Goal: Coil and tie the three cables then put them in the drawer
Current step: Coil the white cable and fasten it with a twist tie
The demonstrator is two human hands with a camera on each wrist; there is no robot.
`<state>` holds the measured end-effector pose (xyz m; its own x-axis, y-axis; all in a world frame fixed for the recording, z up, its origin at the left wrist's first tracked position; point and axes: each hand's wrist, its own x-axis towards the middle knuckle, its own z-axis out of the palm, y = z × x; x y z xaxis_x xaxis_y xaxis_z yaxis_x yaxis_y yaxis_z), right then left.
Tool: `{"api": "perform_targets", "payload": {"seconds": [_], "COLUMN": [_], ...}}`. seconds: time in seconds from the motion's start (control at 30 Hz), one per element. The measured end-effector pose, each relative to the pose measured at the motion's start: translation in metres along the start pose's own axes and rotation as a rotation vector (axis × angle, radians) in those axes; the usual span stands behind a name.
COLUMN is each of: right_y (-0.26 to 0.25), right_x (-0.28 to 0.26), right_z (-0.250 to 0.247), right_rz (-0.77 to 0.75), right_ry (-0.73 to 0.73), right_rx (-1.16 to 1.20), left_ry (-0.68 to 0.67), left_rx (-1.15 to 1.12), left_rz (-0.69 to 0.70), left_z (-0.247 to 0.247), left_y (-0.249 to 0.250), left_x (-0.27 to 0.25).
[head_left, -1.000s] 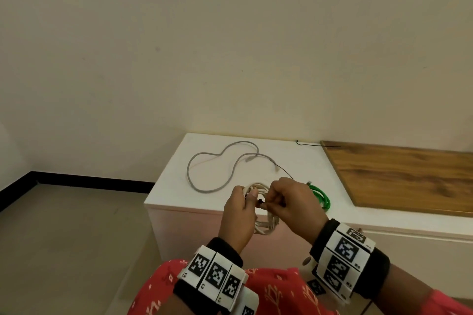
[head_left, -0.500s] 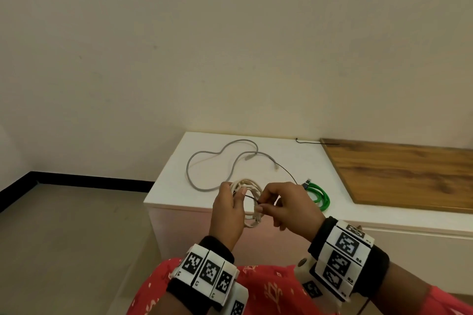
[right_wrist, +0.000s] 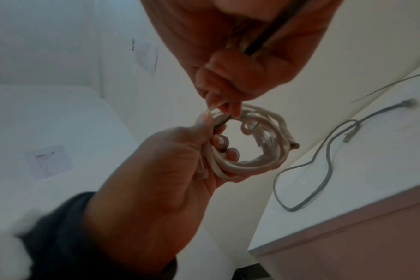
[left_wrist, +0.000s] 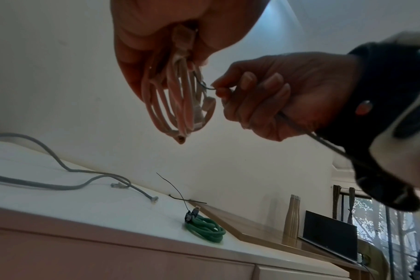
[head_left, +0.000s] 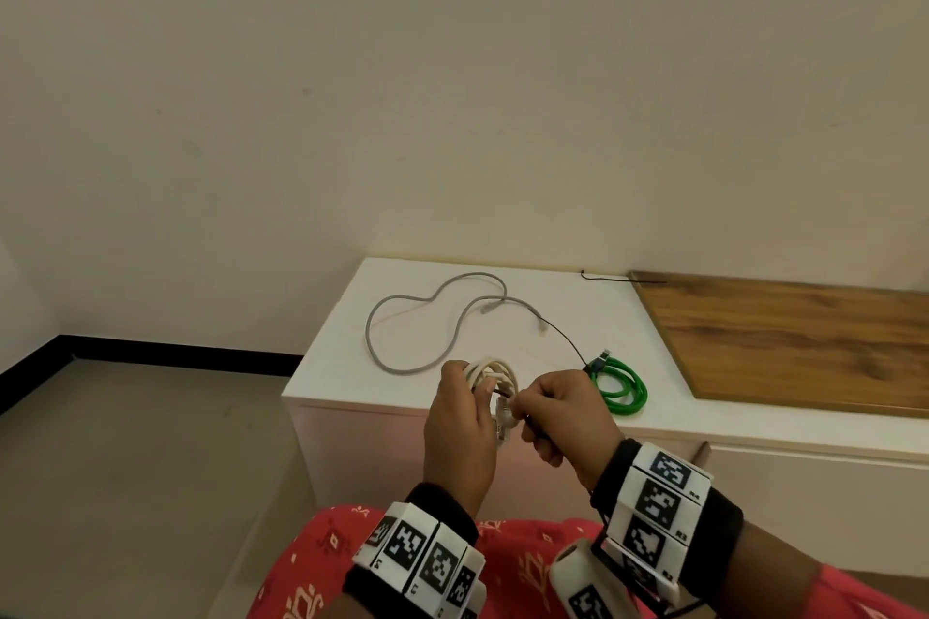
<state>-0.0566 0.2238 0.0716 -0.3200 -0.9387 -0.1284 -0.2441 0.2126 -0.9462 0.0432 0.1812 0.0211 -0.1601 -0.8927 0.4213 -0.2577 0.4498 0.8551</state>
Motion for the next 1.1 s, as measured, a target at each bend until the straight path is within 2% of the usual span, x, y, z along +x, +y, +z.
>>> {"api": "perform_targets", "payload": {"seconds": [0.17,0.33,0.53,0.8,0.93,1.1], "right_y": [-0.004,0.003,0.005,0.006,0.004,0.01], "right_x": [-0.002,0.0,0.0,-0.003,-0.007,-0.008], "right_z": [0.0,0.003,0.005,0.018,0.022,0.022], "right_rz": [0.096,0.236,0.315,0.305,0.245,0.194], "right_ry": [-0.098,-0.02,0.014,-0.003,-0.078,-0.048], "right_rx": [0.206,0.247,0.318,0.585,0.615,0.6], "left_ry": [0.01,-0.034,-0.034,-0.074,-0.056,-0.079], "left_rx": [0.023,0.042,0.108,0.128,0.075,0.098], "left_rz": [-0.002,0.06,0.167,0.063,-0.02,-0.013], "left_z": [-0.005,-0.001,0.007,0.001,-0.003,-0.003], "left_y": [-0.003,0.001,0.006,0.009,0.005,-0.001], "left_x": [0.007,0.0,-0.014,-0.009,-0.003,-0.004]}}
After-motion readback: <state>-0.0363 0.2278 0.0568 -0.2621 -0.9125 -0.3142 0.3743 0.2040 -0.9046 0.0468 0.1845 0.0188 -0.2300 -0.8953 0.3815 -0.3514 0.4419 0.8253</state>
